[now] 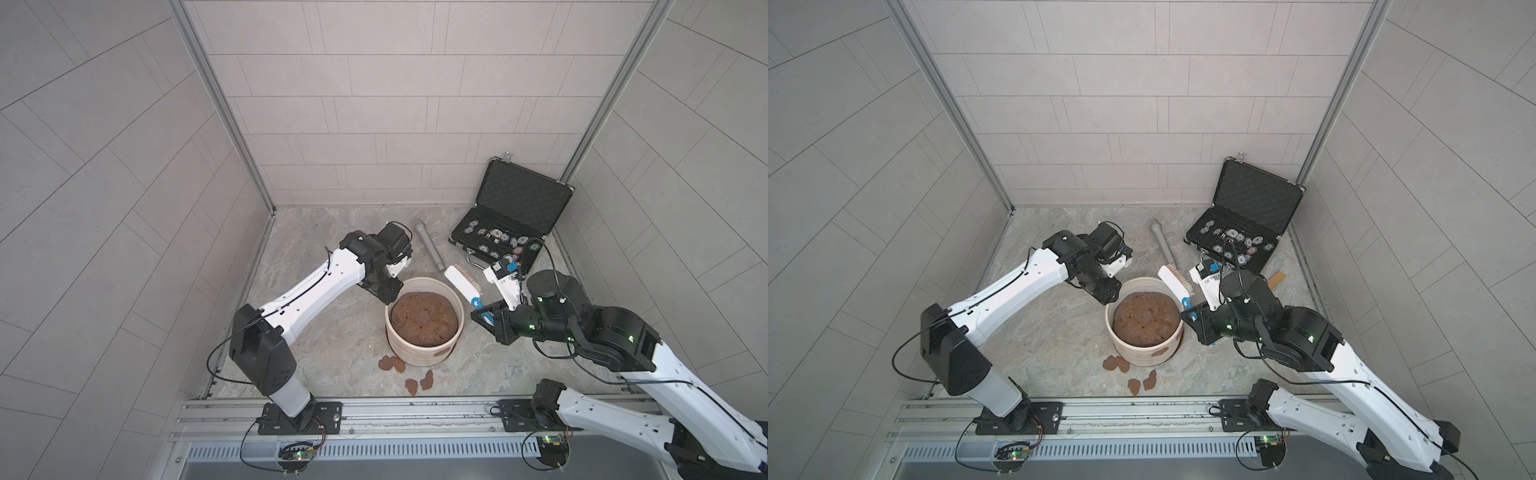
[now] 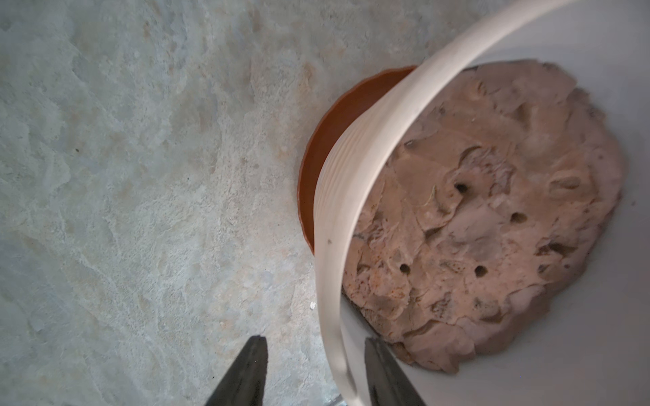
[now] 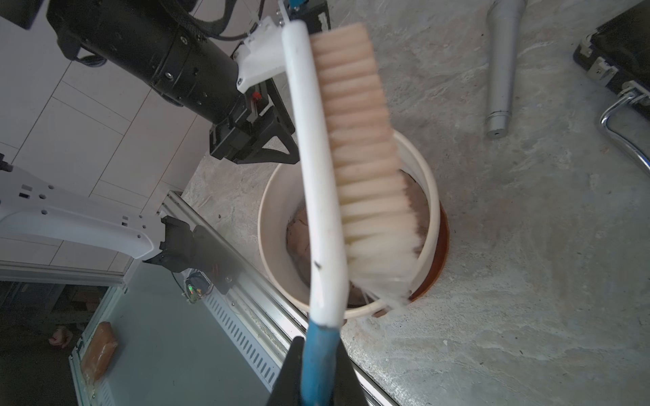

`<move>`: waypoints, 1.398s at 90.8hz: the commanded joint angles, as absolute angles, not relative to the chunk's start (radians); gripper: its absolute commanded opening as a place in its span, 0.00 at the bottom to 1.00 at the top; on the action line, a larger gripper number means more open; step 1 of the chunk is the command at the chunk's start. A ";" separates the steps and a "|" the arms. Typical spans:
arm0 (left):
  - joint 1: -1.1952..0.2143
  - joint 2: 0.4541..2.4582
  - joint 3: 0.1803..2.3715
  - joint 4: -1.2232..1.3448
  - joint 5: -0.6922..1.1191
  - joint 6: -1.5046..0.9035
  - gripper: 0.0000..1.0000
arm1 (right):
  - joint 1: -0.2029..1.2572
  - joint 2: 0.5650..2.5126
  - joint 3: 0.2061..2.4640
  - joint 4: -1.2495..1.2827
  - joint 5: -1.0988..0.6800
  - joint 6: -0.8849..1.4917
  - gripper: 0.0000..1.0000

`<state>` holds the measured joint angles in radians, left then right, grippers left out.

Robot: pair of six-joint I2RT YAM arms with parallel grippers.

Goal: Scrub the dried mud off the ceramic pot
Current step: Rotate the pot on the tray.

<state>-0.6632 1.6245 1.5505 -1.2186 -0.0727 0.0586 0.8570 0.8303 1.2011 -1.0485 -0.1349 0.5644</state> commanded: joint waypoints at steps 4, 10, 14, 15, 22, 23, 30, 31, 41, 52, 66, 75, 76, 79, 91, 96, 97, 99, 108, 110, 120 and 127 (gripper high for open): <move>-0.673 1.597 1.524 -1.291 -0.012 0.030 0.53 | 0.850 0.835 1.183 -1.043 -0.144 0.548 0.00; -0.689 1.591 1.510 -1.285 0.016 0.028 0.58 | 0.847 0.842 1.173 -1.028 -0.147 0.545 0.00; -0.696 1.596 1.506 -1.281 0.020 0.028 0.58 | 0.845 0.850 1.170 -1.020 -0.150 0.540 0.00; -0.697 1.599 1.505 -1.281 0.019 0.028 0.58 | 0.845 0.854 1.170 -1.019 -0.150 0.539 0.00; -0.703 1.620 1.514 -1.283 0.010 0.026 0.54 | 0.845 0.874 1.173 -1.012 -0.155 0.532 0.00; -0.704 1.622 1.517 -1.283 0.009 0.026 0.53 | 0.844 0.877 1.172 -1.011 -0.157 0.531 0.00; -0.708 1.637 1.528 -1.284 0.012 0.022 0.47 | 0.844 0.890 1.173 -1.007 -0.163 0.527 0.00; -0.709 1.639 1.530 -1.284 0.012 0.023 0.46 | 0.844 0.891 1.173 -1.005 -0.163 0.526 0.00; -0.714 1.673 1.549 -1.287 -0.004 0.023 0.35 | 0.844 0.899 1.173 -0.991 -0.184 0.511 0.00; -0.715 1.724 1.598 -1.311 -0.058 0.036 0.23 | 0.843 0.900 1.155 -0.967 -0.244 0.469 0.00; -0.714 1.761 1.684 -1.321 -0.096 0.111 0.15 | 0.844 0.859 1.075 -0.916 -0.281 0.398 0.00; -0.714 1.783 1.709 -1.307 -0.108 0.192 0.06 | 0.844 0.827 1.029 -0.897 -0.270 0.358 0.00; -0.714 1.787 1.712 -1.307 -0.108 0.199 0.05 | 0.844 0.825 1.026 -0.896 -0.273 0.354 0.00; -0.715 1.798 1.722 -1.311 -0.102 0.223 0.03 | 0.844 0.820 1.022 -0.891 -0.280 0.344 0.00; -0.713 1.843 1.744 -1.324 -0.086 0.292 0.00 | 0.844 0.808 1.024 -0.887 -0.320 0.315 0.00; -0.711 1.863 1.753 -1.322 -0.089 0.302 0.00 | 0.844 0.803 1.023 -0.889 -0.354 0.306 0.00; -0.710 1.866 1.756 -1.322 -0.088 0.302 0.00 | 0.844 0.803 1.023 -0.891 -0.370 0.302 0.00; -0.708 1.874 1.764 -1.322 -0.086 0.303 0.00 | 0.844 0.803 1.022 -0.893 -0.392 0.298 0.00; -0.696 1.902 1.812 -1.316 -0.058 0.303 0.11 | 0.855 0.819 1.017 -0.904 -0.545 0.281 0.00; -0.693 1.904 1.823 -1.312 -0.051 0.302 0.15 | 0.865 0.824 1.016 -0.908 -0.572 0.275 0.00; -0.669 1.898 1.881 -1.306 0.005 0.296 0.28 | 0.972 0.831 0.988 -0.917 -0.560 0.270 0.00; -0.648 1.878 1.906 -1.316 0.074 0.286 0.32 | 1.053 0.827 0.945 -0.897 -0.510 0.304 0.00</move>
<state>-0.6777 1.9041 1.8549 -1.3025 -0.0387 0.2699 0.9653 0.8360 0.9909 -0.9184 -0.4992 0.2981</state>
